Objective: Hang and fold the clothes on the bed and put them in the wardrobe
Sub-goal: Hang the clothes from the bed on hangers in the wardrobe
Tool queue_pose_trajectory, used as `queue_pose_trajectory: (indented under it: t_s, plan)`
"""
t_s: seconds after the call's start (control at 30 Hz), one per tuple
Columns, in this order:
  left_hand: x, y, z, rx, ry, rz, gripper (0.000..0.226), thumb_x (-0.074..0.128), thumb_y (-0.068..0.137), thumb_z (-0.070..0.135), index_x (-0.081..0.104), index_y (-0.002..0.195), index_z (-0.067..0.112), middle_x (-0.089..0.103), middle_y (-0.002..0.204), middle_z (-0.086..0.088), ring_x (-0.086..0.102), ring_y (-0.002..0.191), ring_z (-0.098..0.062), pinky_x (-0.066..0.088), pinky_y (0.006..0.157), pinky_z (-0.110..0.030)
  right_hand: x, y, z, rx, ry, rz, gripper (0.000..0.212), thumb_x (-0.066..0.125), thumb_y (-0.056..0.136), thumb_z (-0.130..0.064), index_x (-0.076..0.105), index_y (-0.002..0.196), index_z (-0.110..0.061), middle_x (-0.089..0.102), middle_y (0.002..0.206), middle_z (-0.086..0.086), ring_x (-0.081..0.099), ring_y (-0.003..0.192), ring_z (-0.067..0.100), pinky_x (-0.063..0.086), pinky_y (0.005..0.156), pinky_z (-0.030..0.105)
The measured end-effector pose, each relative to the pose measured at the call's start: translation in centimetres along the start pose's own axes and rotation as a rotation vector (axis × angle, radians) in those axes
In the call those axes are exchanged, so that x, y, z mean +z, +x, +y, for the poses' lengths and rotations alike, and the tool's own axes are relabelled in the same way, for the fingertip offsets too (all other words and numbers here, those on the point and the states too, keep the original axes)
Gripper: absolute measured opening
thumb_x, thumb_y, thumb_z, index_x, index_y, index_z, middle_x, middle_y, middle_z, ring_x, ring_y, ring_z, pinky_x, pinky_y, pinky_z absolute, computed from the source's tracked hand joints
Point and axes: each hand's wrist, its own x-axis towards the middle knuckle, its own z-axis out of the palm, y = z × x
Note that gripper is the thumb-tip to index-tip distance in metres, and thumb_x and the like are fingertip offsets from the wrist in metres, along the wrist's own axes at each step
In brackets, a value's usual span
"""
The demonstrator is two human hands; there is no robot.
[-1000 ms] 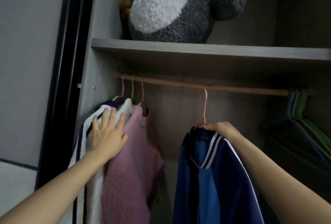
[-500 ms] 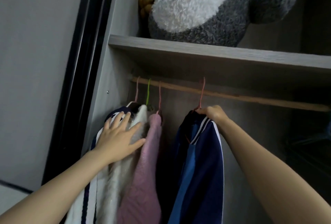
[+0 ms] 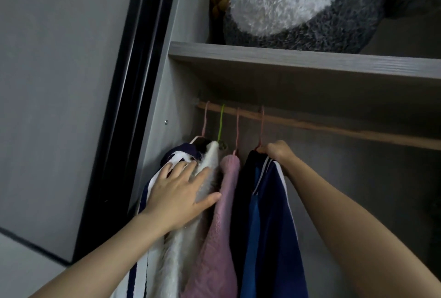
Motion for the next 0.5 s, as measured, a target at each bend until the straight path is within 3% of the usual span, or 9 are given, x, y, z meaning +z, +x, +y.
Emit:
queue_pose_trajectory:
  t_s: [0.1, 0.17, 0.23, 0.3, 0.4, 0.5]
  plan:
    - [0.0, 0.3, -0.1, 0.001, -0.013, 0.005, 0.129, -0.049, 0.039, 0.072, 0.009, 0.148, 0.037, 0.012, 0.157, 0.005, 0.007, 0.142, -0.011, 0.003, 0.112, -0.035, 1.6, 0.7, 1.0, 0.001, 0.015, -0.007, 0.005, 0.057, 0.085, 0.004, 0.061, 0.086, 0.007, 0.06, 0.077, 0.014, 0.053, 0.057, 0.017, 0.044, 0.043, 0.018]
    - [0.1, 0.3, 0.1, 0.016, -0.05, -0.003, 0.127, -0.047, 0.04, 0.074, 0.009, 0.148, 0.038, 0.006, 0.157, 0.006, 0.003, 0.142, -0.009, 0.004, 0.112, -0.035, 2.5, 1.3, 1.6, -0.014, 0.008, -0.001, 0.013, 0.057, 0.085, 0.002, 0.063, 0.095, 0.009, 0.059, 0.086, 0.016, 0.055, 0.064, 0.022, 0.044, 0.048, 0.021]
    - [0.2, 0.2, 0.6, 0.047, -0.103, -0.024, 0.121, -0.042, 0.044, 0.077, 0.009, 0.147, 0.04, 0.003, 0.157, 0.008, -0.001, 0.142, -0.007, 0.003, 0.111, -0.034, 2.9, 1.5, 1.7, -0.034, -0.033, 0.0, 0.006, 0.058, 0.085, -0.002, 0.062, 0.082, 0.003, 0.058, 0.086, 0.014, 0.056, 0.075, 0.024, 0.043, 0.058, 0.026]
    - [0.3, 0.1, 1.2, 0.089, -0.154, -0.047, 0.109, -0.03, 0.053, 0.082, 0.009, 0.147, 0.042, 0.002, 0.157, 0.01, -0.003, 0.141, -0.005, 0.0, 0.111, -0.032, 3.2, 1.8, 1.7, -0.037, -0.053, -0.008, 0.016, 0.058, 0.084, -0.004, 0.055, 0.068, -0.005, 0.057, 0.082, 0.013, 0.054, 0.075, 0.023, 0.041, 0.063, 0.029]
    - [0.6, 0.3, 1.8, 0.136, -0.193, -0.061, 0.094, -0.014, 0.063, 0.075, 0.012, 0.147, 0.042, 0.002, 0.157, 0.011, -0.005, 0.14, -0.004, -0.003, 0.108, -0.027, 3.3, 2.1, 2.0, -0.026, -0.087, 0.005, 0.02, 0.057, 0.085, -0.006, 0.051, 0.066, -0.009, 0.057, 0.081, 0.013, 0.053, 0.07, 0.022, 0.04, 0.061, 0.028]
    - [0.8, 0.2, 2.1, 0.147, -0.202, -0.063, 0.101, -0.02, 0.06, 0.081, 0.014, 0.146, 0.042, 0.004, 0.157, 0.012, -0.004, 0.14, -0.003, -0.002, 0.108, -0.025, 3.2, 2.3, 2.1, -0.015, -0.172, 0.015, 0.017, 0.055, 0.089, -0.016, 0.057, 0.078, -0.004, 0.058, 0.086, 0.012, 0.055, 0.076, 0.022, 0.041, 0.066, 0.028]
